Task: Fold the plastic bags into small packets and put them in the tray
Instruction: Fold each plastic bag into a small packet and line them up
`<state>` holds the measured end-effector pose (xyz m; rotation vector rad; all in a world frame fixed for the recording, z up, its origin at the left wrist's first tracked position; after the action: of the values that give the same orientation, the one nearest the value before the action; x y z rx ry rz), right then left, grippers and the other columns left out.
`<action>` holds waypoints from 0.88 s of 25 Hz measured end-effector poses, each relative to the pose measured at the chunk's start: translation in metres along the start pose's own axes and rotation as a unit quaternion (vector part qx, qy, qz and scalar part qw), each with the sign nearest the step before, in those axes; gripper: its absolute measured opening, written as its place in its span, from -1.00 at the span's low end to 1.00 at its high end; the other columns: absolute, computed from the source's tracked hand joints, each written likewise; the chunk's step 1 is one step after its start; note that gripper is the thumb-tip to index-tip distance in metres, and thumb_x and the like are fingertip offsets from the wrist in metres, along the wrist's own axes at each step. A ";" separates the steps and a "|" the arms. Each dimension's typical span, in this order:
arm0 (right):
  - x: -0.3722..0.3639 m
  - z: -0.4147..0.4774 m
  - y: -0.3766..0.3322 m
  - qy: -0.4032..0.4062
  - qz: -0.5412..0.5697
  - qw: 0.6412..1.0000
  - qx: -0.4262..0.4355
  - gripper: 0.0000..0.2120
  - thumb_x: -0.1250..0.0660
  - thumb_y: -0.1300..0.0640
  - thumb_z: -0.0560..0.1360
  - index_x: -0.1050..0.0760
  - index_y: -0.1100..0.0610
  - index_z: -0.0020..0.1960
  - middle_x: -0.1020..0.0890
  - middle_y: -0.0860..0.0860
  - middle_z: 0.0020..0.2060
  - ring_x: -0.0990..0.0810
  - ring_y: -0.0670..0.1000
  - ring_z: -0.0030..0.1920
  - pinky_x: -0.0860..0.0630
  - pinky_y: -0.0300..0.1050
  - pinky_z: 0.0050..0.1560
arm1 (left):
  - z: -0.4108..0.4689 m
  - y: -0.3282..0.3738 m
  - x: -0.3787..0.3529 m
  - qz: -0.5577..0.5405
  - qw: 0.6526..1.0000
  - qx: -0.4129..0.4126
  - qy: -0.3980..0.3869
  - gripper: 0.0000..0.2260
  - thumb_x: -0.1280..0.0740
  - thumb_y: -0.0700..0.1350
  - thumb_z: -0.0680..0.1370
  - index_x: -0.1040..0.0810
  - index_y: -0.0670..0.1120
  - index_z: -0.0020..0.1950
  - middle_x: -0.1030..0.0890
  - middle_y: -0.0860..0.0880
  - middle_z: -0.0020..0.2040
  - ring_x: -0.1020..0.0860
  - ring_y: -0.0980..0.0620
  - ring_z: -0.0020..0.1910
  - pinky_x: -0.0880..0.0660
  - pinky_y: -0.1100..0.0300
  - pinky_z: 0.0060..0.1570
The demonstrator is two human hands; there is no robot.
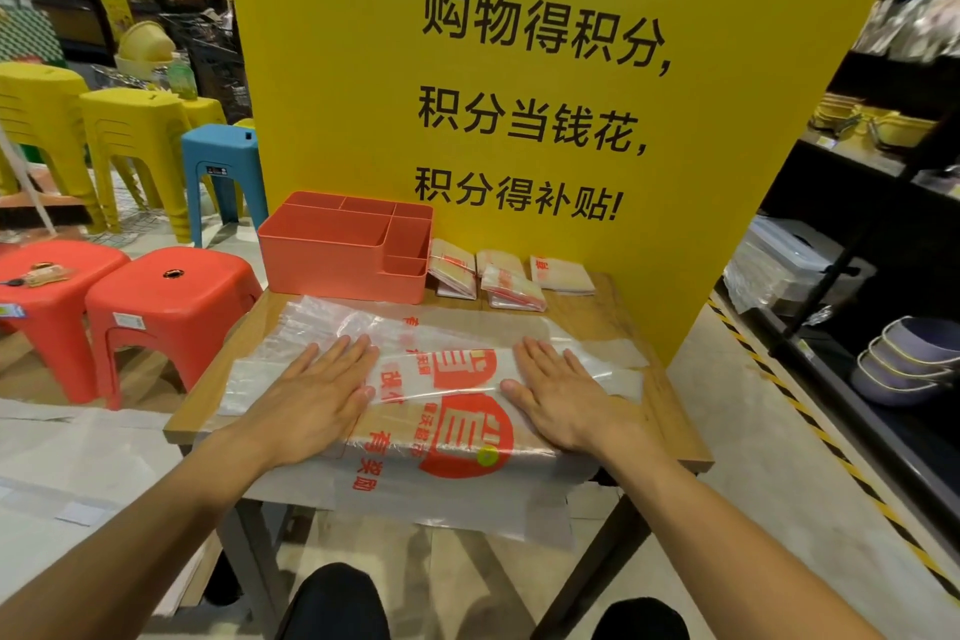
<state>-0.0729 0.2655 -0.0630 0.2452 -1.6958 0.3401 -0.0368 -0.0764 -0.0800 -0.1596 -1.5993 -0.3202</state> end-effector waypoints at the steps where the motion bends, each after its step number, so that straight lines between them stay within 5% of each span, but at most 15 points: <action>1: 0.001 -0.002 0.011 0.001 0.002 1.000 -0.007 -0.23 0.21 -0.39 0.64 0.21 0.03 0.69 0.15 -0.01 0.68 0.19 -0.02 0.66 0.21 0.07 0.65 | 0.000 0.000 0.000 -0.001 1.000 0.000 -0.001 -0.41 0.23 0.24 0.67 0.21 0.11 0.68 0.23 0.12 0.67 0.30 0.19 0.61 0.33 0.12 0.58; 6: 0.006 -0.011 0.055 0.007 0.024 0.998 -0.055 -0.22 0.16 -0.43 0.61 0.13 -0.03 0.69 0.08 -0.05 0.68 0.11 -0.02 0.67 0.12 0.07 0.64 | 0.000 -0.004 -0.001 -0.022 1.000 -0.009 0.006 -0.11 0.51 0.48 0.42 0.20 0.13 0.68 0.22 0.14 0.66 0.28 0.19 0.62 0.32 0.12 0.59; 11: 0.024 -0.020 0.064 0.120 0.051 0.991 -0.035 -0.38 -0.24 -0.35 0.58 -0.35 -0.08 0.53 -0.46 -0.09 0.48 -0.44 0.02 0.43 -0.43 0.06 0.38 | -0.001 -0.001 0.008 -0.073 0.997 -0.006 -0.011 -0.11 0.15 0.59 0.46 0.08 0.15 0.69 0.16 0.21 0.62 0.20 0.18 0.64 0.26 0.14 0.60; 13: 0.028 -0.021 0.068 0.130 0.073 0.988 -0.037 -0.48 -0.35 -0.25 0.57 -0.43 -0.10 0.46 -0.53 -0.10 0.41 -0.48 0.00 0.36 -0.48 0.03 0.33 | -0.001 0.000 0.016 -0.059 0.998 -0.015 0.011 -0.24 -0.05 0.46 0.58 -0.05 0.10 0.68 0.00 0.19 0.62 0.03 0.12 0.66 0.10 0.13 0.61; 17: 0.039 -0.022 0.071 0.168 0.123 0.977 -0.049 -0.71 -0.36 0.12 0.59 -0.51 -0.12 0.28 -0.61 -0.13 0.23 -0.57 -0.03 0.18 -0.56 -0.05 0.10 | -0.009 0.005 0.035 0.006 0.995 -0.074 0.060 -0.53 -0.15 0.02 0.68 -0.30 0.09 0.61 -0.39 -0.01 0.58 -0.45 -0.06 0.49 -0.39 0.01 0.47; 19: 0.046 -0.022 0.074 0.188 0.141 0.971 -0.048 -0.76 -0.36 0.14 0.56 -0.53 -0.14 0.15 -0.62 -0.14 0.13 -0.58 -0.04 0.12 -0.57 -0.03 0.03 | -0.013 0.004 0.040 0.005 0.995 -0.066 0.076 -0.46 -0.24 -0.22 0.64 -0.30 0.10 0.60 -0.44 -0.01 0.54 -0.51 -0.06 0.43 -0.45 0.03 0.39; 22: 0.052 -0.023 0.083 0.194 0.113 0.973 -0.061 -0.87 -0.39 0.02 0.56 -0.55 -0.13 0.09 -0.60 -0.16 0.05 -0.59 -0.03 0.07 -0.57 -0.01 -0.03 | -0.015 -0.004 0.044 -0.016 0.992 -0.037 0.119 -0.46 -0.25 -0.20 0.67 -0.27 0.15 0.62 -0.34 0.08 0.58 -0.40 0.02 0.51 -0.29 0.11 0.49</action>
<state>-0.0889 0.3531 -0.0161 -0.1031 -1.3504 0.4202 -0.0258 -0.0889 -0.0358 -0.1471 -1.3567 -0.4081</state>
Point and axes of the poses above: each hand's wrist, its own z-axis towards the middle knuckle, its own x-axis out of the back of the hand, y = z × x, the point moved 1 cm from there along z, towards the middle knuckle
